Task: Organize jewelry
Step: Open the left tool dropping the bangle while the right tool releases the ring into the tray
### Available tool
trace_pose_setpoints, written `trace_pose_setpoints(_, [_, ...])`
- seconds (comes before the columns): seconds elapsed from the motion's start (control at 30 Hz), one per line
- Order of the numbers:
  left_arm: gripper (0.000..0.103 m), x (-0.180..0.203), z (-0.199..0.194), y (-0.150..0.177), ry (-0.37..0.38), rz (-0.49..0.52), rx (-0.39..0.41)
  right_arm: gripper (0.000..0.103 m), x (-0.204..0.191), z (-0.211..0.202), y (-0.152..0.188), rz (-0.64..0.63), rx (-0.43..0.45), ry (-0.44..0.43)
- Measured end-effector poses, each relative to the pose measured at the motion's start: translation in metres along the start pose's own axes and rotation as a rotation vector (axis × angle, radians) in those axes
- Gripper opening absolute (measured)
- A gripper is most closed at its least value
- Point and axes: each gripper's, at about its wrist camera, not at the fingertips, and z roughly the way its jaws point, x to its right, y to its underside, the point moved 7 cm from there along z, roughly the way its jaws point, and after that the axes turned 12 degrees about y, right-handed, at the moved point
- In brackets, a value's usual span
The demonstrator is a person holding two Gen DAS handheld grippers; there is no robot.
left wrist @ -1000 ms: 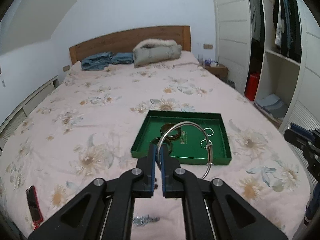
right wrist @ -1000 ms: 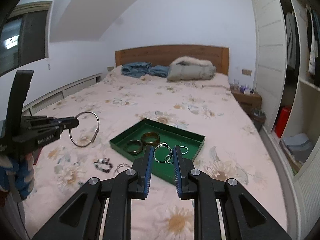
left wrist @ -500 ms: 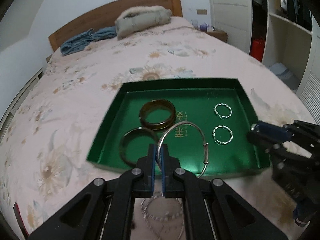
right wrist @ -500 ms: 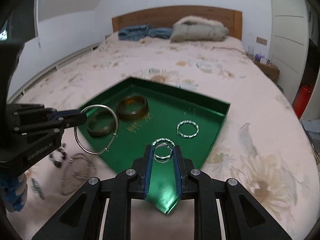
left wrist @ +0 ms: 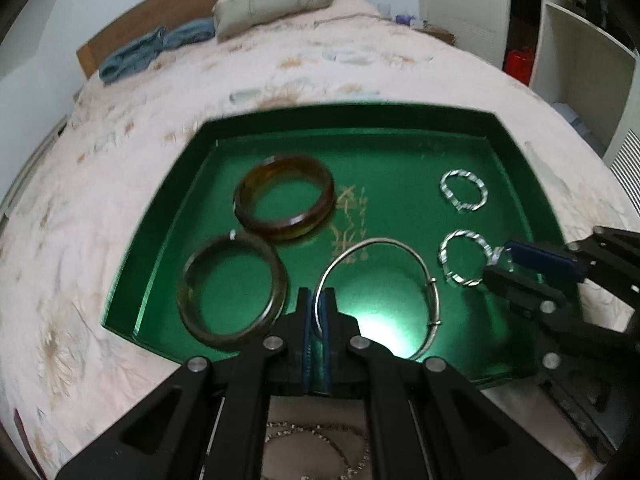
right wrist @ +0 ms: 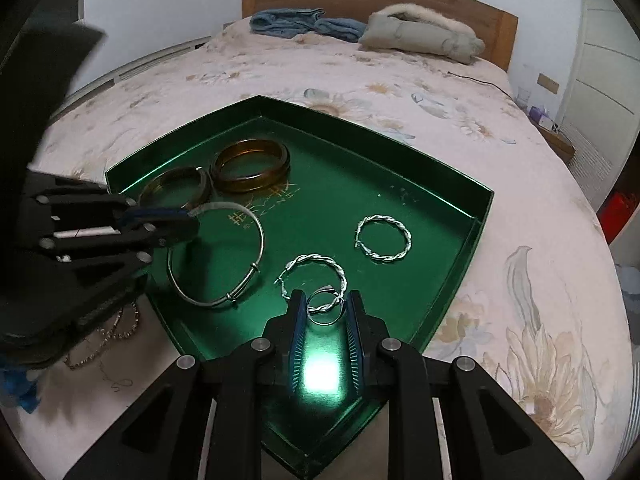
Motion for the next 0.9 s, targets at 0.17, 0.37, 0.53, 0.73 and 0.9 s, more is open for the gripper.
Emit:
trace_pose_setpoints(0.17, [0.004,-0.004,0.0,0.002,0.005,-0.024,0.005,0.023,-0.001,0.0,0.001,0.015,-0.009,-0.014])
trace_pose_setpoints(0.37, [0.006,-0.012,-0.017,0.002,0.053,-0.082,0.035,0.034,-0.003,-0.014,-0.001,0.037,-0.005,-0.025])
trace_pose_setpoints(0.53, [0.007,-0.016,-0.065,0.001,0.054,-0.087,0.104,0.035,0.003,-0.05,-0.007,0.074,0.035,-0.016])
trace_pose_setpoints(0.73, [0.007,-0.022,-0.14,0.014,0.025,-0.074,0.208,0.041,0.004,-0.115,-0.006,0.099,0.101,-0.008])
trace_pose_setpoints(0.9, [0.015,-0.027,-0.192,0.042,-0.029,-0.083,0.24,0.046,-0.004,-0.173,0.004,0.098,0.158,-0.006])
